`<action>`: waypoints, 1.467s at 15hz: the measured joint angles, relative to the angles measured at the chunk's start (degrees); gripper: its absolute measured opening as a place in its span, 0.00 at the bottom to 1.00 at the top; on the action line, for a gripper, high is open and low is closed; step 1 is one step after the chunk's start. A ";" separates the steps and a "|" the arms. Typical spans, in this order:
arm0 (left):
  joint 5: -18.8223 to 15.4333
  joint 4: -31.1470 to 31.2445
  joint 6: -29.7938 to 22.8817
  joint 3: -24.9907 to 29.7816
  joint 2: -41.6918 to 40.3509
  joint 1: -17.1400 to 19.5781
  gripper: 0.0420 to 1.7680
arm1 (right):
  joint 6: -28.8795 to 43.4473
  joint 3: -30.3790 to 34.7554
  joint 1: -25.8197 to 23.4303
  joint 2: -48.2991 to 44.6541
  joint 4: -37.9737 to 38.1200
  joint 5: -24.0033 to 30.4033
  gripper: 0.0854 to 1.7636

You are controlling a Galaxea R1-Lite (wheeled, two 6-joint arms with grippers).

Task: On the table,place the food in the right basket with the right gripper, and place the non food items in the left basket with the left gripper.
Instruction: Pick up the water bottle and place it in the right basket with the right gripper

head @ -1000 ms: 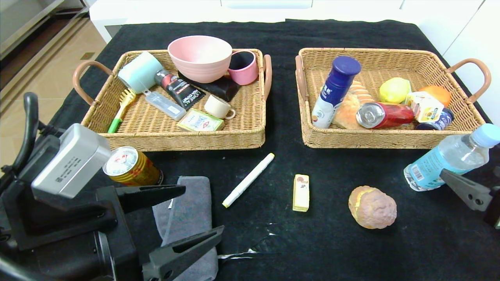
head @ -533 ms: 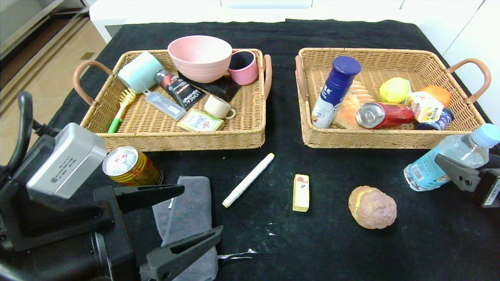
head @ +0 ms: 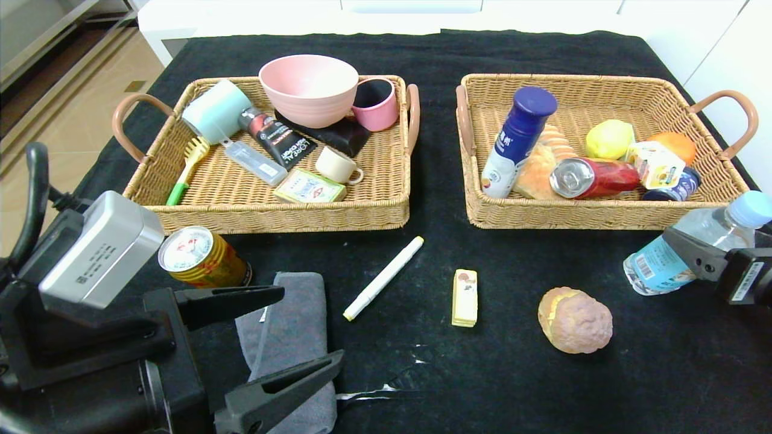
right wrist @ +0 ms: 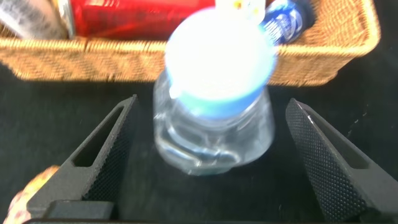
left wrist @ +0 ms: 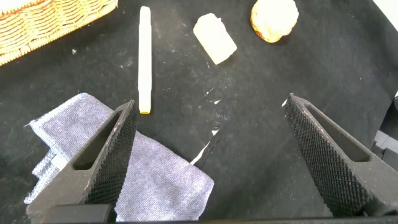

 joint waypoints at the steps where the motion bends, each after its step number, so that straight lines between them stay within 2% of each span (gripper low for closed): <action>1: 0.00 0.00 0.02 0.00 -0.02 0.00 0.97 | -0.02 0.05 -0.50 0.28 -0.38 0.15 0.97; 4: -0.06 0.05 0.02 0.04 -0.18 0.00 0.97 | -0.04 -0.12 -1.38 0.78 -0.72 0.34 0.95; 6: -0.09 0.09 0.05 0.11 -0.40 0.00 0.97 | -0.02 -0.11 -1.46 1.07 -0.77 0.44 0.73; 8: -0.15 0.07 0.05 0.11 -0.49 0.00 0.97 | -0.02 0.02 -1.46 1.35 -0.82 0.50 0.59; 19: -0.28 0.05 0.09 0.39 -1.07 0.00 0.97 | -0.02 0.27 -1.13 1.55 -0.82 0.69 0.56; 22: -0.26 0.07 0.09 0.59 -1.07 -0.02 0.97 | -0.06 -0.28 -0.83 -0.09 1.46 1.82 0.56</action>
